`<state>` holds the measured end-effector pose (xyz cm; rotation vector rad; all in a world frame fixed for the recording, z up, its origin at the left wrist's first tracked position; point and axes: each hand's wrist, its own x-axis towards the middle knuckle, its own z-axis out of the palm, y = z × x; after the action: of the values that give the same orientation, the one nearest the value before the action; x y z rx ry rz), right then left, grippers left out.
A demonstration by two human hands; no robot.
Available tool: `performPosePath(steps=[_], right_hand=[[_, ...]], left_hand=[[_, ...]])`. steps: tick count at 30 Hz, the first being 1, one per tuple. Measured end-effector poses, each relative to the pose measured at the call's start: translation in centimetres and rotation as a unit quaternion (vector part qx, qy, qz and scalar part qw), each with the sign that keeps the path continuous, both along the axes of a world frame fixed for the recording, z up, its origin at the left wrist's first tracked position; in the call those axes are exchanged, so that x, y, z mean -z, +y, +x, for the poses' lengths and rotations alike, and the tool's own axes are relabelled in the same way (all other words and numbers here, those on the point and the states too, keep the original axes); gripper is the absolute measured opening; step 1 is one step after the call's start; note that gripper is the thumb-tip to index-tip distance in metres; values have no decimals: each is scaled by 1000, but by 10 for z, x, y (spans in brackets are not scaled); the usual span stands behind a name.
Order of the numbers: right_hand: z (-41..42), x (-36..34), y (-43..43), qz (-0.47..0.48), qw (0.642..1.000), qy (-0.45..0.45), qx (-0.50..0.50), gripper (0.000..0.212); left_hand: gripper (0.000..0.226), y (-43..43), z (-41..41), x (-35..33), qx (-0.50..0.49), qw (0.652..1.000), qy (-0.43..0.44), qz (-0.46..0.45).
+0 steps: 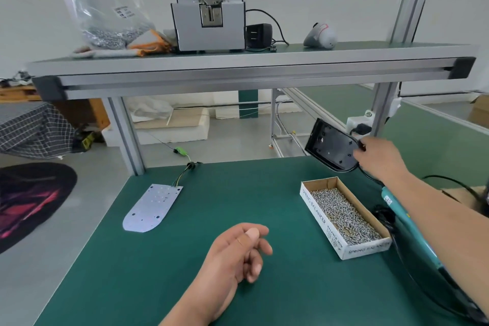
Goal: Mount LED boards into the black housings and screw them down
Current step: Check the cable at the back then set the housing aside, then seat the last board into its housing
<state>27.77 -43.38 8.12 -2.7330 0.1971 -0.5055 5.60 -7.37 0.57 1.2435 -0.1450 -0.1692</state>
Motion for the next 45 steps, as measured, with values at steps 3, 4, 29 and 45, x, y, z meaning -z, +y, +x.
performPosePath(steps=[3,4,29,45], right_hand=[[-13,-11,15,105,994,-15,-26,21],[-19,-14,21,131,991,-17,-36,33],[-200,40,127,470,850,137,-196,68],[-222,41,120,234,879,300,-286,32]], left_hand=[[51,0,-1,0,0,1000,-3,5],[50,0,0,1,0,1000,-4,6],[14,24,13,0,-335,905,-49,256],[61,135,46,-3,-390,664,148,621]])
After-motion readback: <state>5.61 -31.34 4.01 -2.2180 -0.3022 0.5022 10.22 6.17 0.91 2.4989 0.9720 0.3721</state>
